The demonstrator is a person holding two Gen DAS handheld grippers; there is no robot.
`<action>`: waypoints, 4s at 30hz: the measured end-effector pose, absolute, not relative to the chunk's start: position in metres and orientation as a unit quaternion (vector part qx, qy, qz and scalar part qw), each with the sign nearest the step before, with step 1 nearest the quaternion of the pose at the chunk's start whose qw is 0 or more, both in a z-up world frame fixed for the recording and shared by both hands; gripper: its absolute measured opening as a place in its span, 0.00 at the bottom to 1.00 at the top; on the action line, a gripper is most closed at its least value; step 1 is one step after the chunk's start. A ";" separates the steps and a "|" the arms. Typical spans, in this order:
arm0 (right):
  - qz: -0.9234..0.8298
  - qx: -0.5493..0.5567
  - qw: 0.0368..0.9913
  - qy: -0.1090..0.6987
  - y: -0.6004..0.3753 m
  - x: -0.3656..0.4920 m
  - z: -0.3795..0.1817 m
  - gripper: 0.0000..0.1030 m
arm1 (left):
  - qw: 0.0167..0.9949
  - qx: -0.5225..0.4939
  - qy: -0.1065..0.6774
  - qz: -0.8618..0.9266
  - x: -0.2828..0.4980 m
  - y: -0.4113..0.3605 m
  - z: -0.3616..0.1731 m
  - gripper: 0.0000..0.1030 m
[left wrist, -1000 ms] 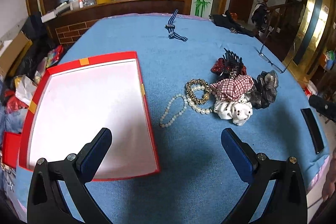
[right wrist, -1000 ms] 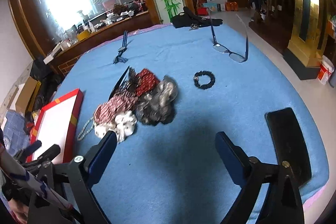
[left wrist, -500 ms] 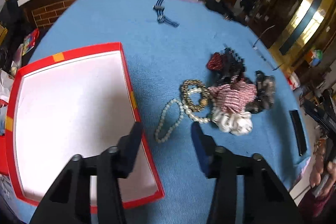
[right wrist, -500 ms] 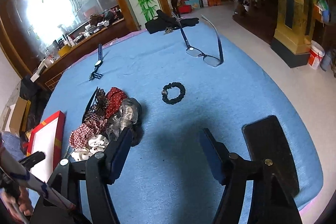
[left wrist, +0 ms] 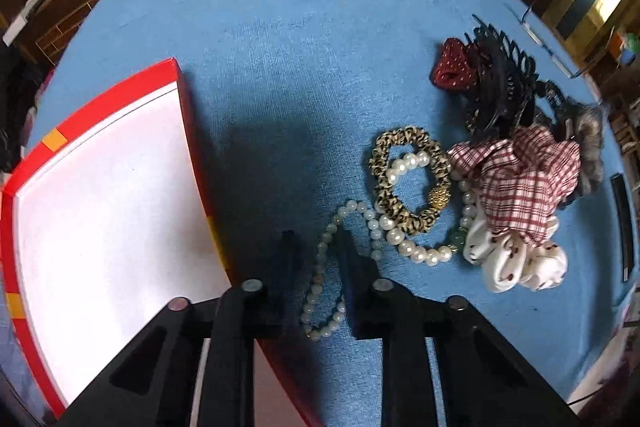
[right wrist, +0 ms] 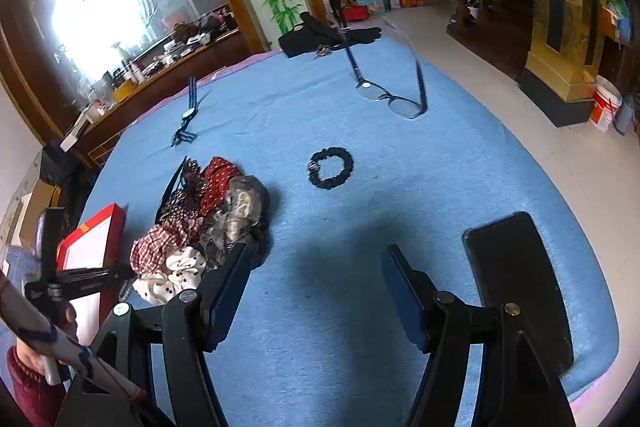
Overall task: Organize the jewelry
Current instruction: 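Grasp the pearl necklace with the left tool while the right tool grasps the grey sheer scrunchie, then carry the necklace and grey scrunchie into the red box and open both tools, then grasp the red plaid scrunchie with the left tool while the right tool grasps the white polka-dot scrunchie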
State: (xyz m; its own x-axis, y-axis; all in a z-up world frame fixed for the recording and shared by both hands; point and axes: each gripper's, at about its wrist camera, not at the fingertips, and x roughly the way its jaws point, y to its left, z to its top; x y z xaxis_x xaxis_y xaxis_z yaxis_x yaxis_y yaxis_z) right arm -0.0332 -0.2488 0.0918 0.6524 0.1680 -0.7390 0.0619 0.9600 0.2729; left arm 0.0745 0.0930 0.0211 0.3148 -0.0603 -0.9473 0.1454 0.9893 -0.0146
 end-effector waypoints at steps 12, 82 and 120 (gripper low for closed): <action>0.089 0.129 0.881 0.447 -0.201 0.007 0.080 0.70 | 0.833 0.011 0.539 -0.119 0.034 0.077 0.050 0.05; 0.309 0.016 0.800 0.514 0.208 0.099 0.044 0.19 | 0.856 -0.104 0.501 0.073 0.057 0.392 0.056 0.05; 0.234 0.114 0.855 0.448 -0.020 0.023 0.110 0.59 | 0.884 -0.042 0.462 -0.063 0.005 0.200 0.111 0.23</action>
